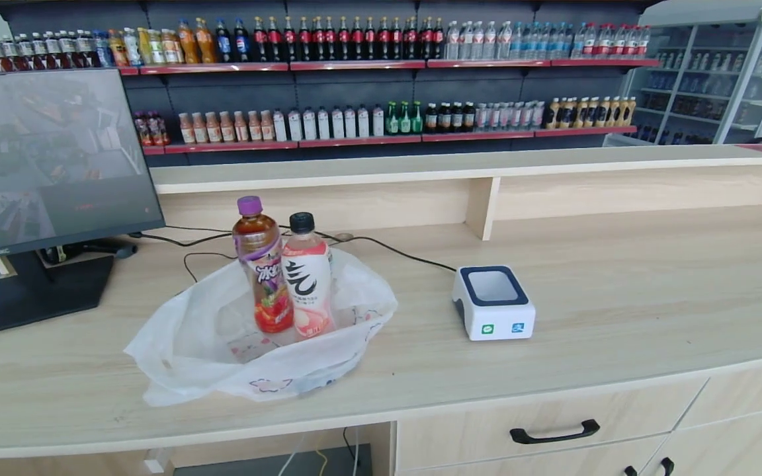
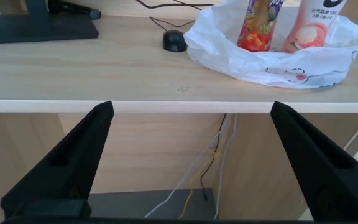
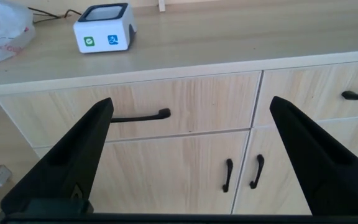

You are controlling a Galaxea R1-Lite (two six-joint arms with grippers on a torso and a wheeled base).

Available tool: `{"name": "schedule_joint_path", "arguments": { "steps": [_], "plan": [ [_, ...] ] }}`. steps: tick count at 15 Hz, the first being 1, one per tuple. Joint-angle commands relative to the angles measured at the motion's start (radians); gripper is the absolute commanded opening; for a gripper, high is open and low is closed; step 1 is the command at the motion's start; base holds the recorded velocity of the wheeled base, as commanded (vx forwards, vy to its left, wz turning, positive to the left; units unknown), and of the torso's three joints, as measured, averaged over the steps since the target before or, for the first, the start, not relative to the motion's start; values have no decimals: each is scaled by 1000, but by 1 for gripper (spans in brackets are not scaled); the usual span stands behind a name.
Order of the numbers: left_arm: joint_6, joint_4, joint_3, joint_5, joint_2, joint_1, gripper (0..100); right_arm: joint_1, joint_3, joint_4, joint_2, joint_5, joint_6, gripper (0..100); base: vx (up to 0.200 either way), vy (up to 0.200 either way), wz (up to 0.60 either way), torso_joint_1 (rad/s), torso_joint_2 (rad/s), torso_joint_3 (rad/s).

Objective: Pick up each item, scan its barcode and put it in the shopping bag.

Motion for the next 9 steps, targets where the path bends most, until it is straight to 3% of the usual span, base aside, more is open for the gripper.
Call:
{"name": "schedule_joint_path", "arguments": {
  "steps": [1,3,9],
  "plan": [
    [-1,0,0,0,0,0,100,0,0,0,1,0,0,100,0,-200,0,-2,2,2],
    [1,0,0,0,0,0,100,0,0,0,1,0,0,100,0,-200,0,2,5,0],
    [1,0,0,0,0,0,100,0,0,0,1,0,0,100,0,0,0,0,0,0]
  ]
}}
